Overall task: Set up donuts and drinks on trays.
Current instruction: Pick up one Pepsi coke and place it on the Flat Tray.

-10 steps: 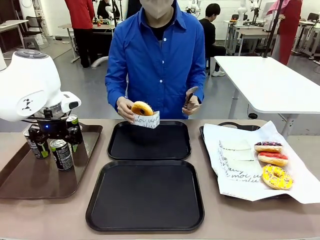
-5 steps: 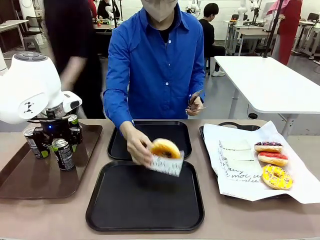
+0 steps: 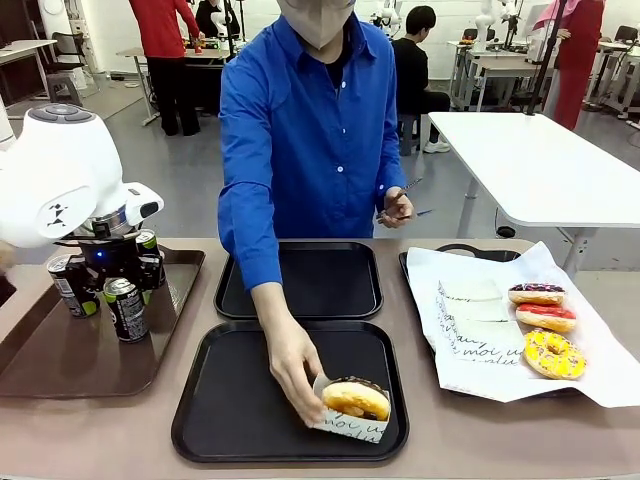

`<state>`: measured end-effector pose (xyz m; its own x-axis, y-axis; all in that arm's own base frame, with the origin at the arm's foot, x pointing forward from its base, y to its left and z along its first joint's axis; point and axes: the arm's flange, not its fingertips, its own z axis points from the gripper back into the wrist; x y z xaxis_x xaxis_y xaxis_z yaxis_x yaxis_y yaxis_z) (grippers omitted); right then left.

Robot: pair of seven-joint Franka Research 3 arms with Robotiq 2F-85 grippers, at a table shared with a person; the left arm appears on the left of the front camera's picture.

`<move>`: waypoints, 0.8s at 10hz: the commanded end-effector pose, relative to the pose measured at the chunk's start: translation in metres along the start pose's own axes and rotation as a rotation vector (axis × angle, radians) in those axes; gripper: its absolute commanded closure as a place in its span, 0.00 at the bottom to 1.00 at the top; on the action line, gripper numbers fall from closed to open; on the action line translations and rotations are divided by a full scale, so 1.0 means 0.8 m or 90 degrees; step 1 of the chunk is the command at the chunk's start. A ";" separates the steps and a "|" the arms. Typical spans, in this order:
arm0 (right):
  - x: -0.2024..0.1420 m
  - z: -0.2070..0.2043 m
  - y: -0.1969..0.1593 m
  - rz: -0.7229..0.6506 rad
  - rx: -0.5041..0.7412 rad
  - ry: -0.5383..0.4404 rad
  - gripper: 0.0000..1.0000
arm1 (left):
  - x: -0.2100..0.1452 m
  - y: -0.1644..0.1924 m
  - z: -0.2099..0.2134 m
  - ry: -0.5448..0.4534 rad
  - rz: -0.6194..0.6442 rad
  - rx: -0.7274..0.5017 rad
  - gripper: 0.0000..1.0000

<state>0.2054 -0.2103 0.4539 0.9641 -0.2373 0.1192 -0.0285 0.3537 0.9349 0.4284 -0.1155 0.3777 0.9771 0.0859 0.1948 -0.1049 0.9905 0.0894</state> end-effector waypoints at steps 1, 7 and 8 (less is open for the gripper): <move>0.000 0.001 -0.002 0.012 0.016 -0.003 0.00 | 0.001 -0.002 -0.004 0.027 0.000 0.038 1.00; 0.000 0.001 -0.002 0.012 0.016 -0.003 0.00 | -0.069 -0.033 0.161 -0.085 -0.131 0.053 0.57; 0.000 0.001 -0.002 0.012 0.016 -0.003 0.00 | -0.080 -0.025 0.184 -0.118 -0.114 0.041 0.57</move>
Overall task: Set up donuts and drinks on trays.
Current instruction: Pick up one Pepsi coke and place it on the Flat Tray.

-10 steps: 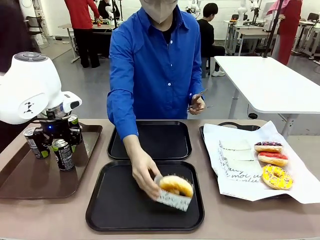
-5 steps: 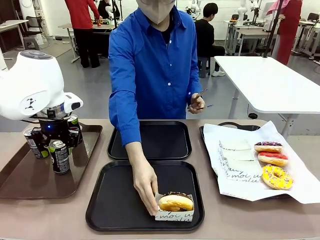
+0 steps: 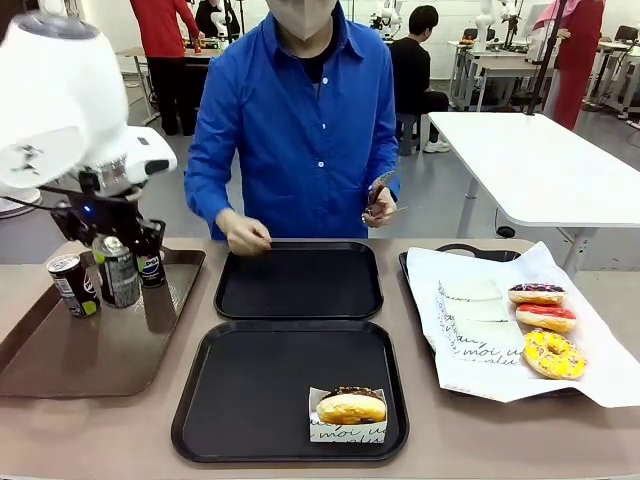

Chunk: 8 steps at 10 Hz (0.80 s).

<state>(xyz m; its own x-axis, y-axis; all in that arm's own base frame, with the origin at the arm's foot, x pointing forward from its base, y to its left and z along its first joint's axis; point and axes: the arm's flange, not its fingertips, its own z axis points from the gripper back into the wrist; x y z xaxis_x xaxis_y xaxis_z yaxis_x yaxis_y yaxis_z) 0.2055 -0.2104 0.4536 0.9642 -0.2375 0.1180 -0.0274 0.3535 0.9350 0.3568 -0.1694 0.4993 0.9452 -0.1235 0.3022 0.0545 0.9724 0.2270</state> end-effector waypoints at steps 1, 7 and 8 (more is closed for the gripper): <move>0.000 0.001 -0.002 0.013 0.015 -0.003 0.00 | -0.027 0.028 0.037 -0.048 0.034 -0.031 0.57; 0.000 0.001 -0.002 0.013 0.015 -0.003 0.00 | -0.049 0.082 0.095 0.018 0.046 -0.040 0.57; 0.000 0.001 -0.002 0.013 0.015 -0.003 0.00 | -0.052 0.062 0.089 -0.013 0.050 -0.041 0.57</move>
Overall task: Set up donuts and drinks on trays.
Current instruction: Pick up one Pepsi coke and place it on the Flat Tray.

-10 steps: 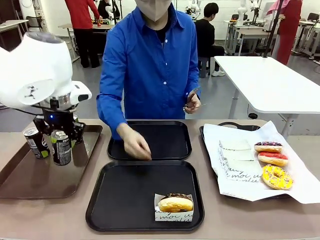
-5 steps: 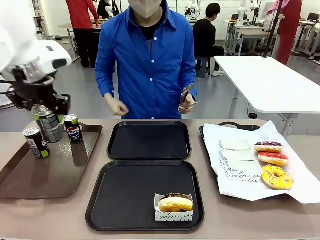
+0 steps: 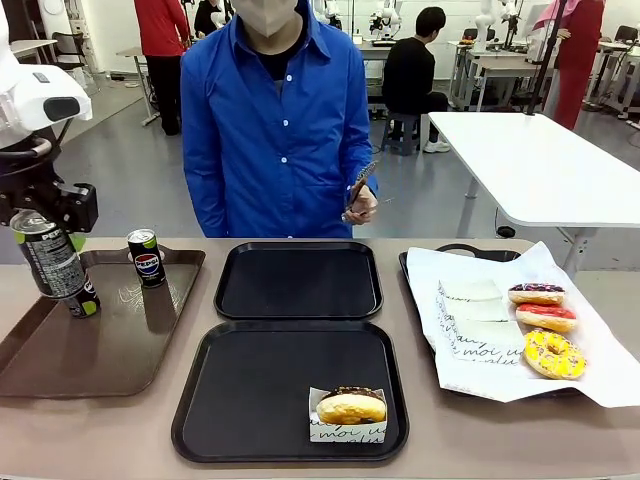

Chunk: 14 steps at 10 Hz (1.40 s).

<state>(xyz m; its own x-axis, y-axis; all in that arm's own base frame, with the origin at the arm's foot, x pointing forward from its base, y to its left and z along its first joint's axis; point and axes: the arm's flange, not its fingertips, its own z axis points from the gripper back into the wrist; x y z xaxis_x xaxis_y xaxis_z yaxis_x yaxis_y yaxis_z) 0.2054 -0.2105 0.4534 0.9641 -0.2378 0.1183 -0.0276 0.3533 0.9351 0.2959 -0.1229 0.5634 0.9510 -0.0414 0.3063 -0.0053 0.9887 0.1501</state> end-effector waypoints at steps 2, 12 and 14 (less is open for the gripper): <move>0.000 0.001 -0.002 0.012 0.015 -0.003 0.00 | 0.002 -0.009 0.001 -0.021 -0.003 -0.006 0.57; 0.000 0.001 -0.002 0.012 0.015 -0.003 0.00 | -0.014 -0.116 -0.002 -0.045 -0.124 -0.077 0.43; 0.000 0.001 -0.002 0.012 0.015 -0.003 0.00 | -0.021 -0.176 -0.006 -0.035 -0.205 -0.087 0.43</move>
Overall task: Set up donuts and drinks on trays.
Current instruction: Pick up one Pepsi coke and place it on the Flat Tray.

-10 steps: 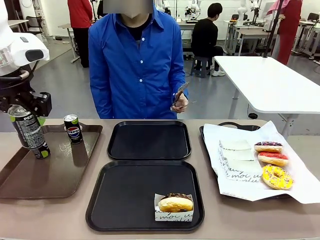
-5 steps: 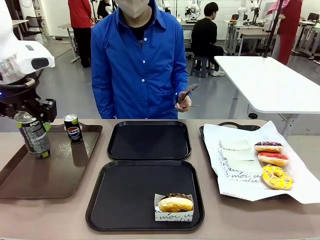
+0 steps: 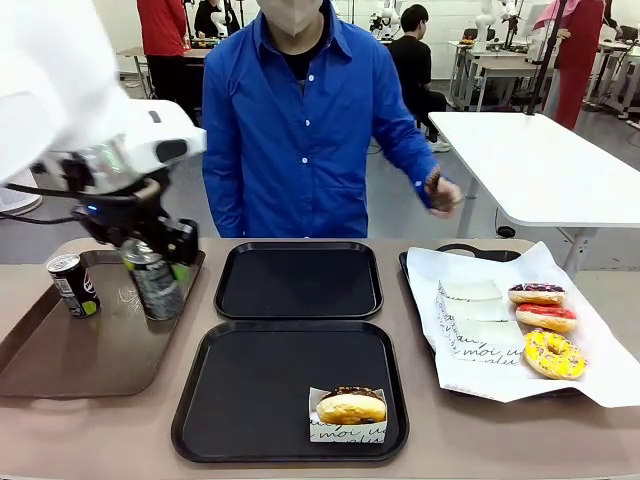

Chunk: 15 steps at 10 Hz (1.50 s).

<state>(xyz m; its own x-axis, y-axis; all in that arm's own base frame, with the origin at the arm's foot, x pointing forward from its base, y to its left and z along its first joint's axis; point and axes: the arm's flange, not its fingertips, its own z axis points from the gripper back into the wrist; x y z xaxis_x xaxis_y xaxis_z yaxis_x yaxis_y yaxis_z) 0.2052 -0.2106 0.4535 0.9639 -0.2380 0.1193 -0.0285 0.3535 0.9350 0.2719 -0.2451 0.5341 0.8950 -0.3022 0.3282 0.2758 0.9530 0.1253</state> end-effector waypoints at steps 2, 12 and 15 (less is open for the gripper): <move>0.000 0.001 -0.002 0.012 0.015 -0.002 0.00 | 0.039 -0.068 -0.021 0.018 -0.102 -0.028 0.43; 0.000 0.001 -0.002 0.012 0.015 -0.002 0.00 | 0.049 -0.139 -0.063 0.069 -0.160 -0.041 0.43; 0.000 0.001 -0.002 0.012 0.015 -0.002 0.00 | 0.054 -0.141 -0.070 0.075 -0.168 -0.035 0.43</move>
<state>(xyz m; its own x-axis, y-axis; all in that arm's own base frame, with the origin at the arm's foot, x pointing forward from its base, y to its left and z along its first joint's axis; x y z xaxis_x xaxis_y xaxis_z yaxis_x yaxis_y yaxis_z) 0.2051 -0.2107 0.4535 0.9639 -0.2380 0.1197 -0.0288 0.3536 0.9350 0.2989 -0.3647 0.4810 0.8234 -0.5392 0.1769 0.5211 0.8419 0.1404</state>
